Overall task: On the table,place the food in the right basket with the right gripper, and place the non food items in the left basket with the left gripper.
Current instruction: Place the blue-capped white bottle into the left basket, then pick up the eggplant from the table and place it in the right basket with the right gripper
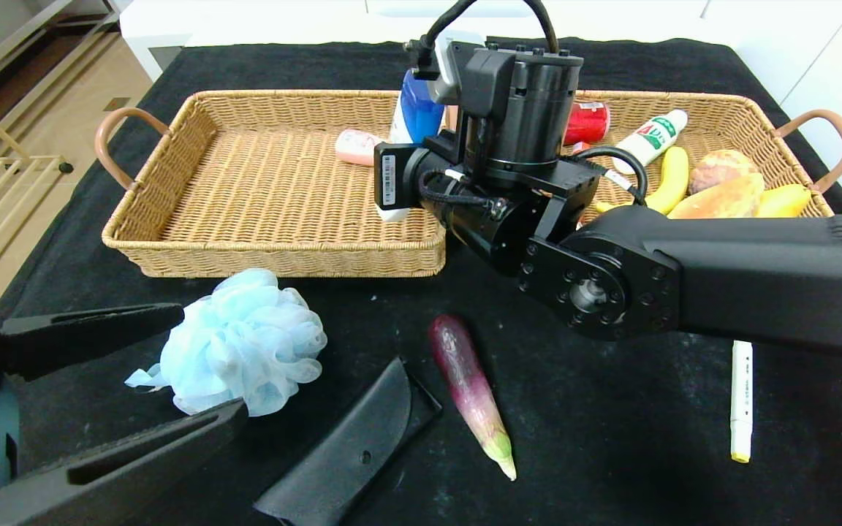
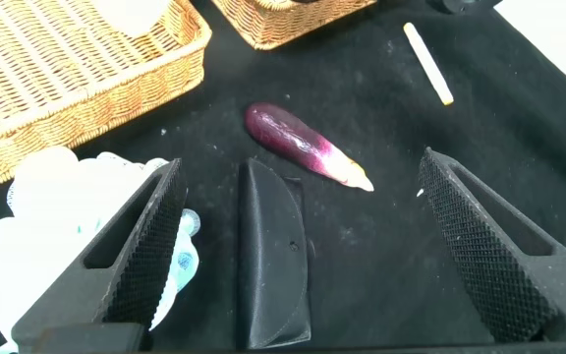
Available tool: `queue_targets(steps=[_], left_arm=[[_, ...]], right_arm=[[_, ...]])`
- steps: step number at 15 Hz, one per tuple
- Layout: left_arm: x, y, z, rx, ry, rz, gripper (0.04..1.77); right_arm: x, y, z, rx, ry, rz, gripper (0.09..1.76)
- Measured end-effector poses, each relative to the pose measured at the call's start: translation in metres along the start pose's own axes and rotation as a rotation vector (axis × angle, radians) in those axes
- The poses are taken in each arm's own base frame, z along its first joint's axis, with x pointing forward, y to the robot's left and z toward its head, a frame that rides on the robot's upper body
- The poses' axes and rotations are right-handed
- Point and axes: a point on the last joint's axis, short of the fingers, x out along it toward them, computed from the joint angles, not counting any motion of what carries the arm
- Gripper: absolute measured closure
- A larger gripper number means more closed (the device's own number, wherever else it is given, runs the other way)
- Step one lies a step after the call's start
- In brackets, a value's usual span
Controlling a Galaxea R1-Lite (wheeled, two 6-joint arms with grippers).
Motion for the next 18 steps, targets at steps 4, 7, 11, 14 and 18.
queue_targets(steps=[4, 7, 11, 14, 18], left_arm=[[0.000, 0.000, 0.000, 0.000, 0.001, 0.000, 0.09], [0.000, 0.000, 0.000, 0.000, 0.001, 0.000, 0.09], [0.000, 0.000, 0.000, 0.000, 0.001, 0.000, 0.09], [0.000, 0.000, 0.000, 0.000, 0.000, 0.000, 0.09], [-0.001, 0.000, 0.000, 0.002, -0.001, 0.000, 0.09]], right_arm=[[0.003, 0.000, -0.006, -0.022, 0.010, -0.029, 1.20], [0.003, 0.000, -0.006, -0.016, 0.004, -0.029, 0.94], [0.002, 0.001, -0.006, -0.015, 0.008, -0.032, 0.62], [-0.002, 0.004, -0.003, -0.015, 0.009, -0.033, 0.46], [-0.015, 0.004, 0.001, -0.021, 0.031, -0.027, 0.34]])
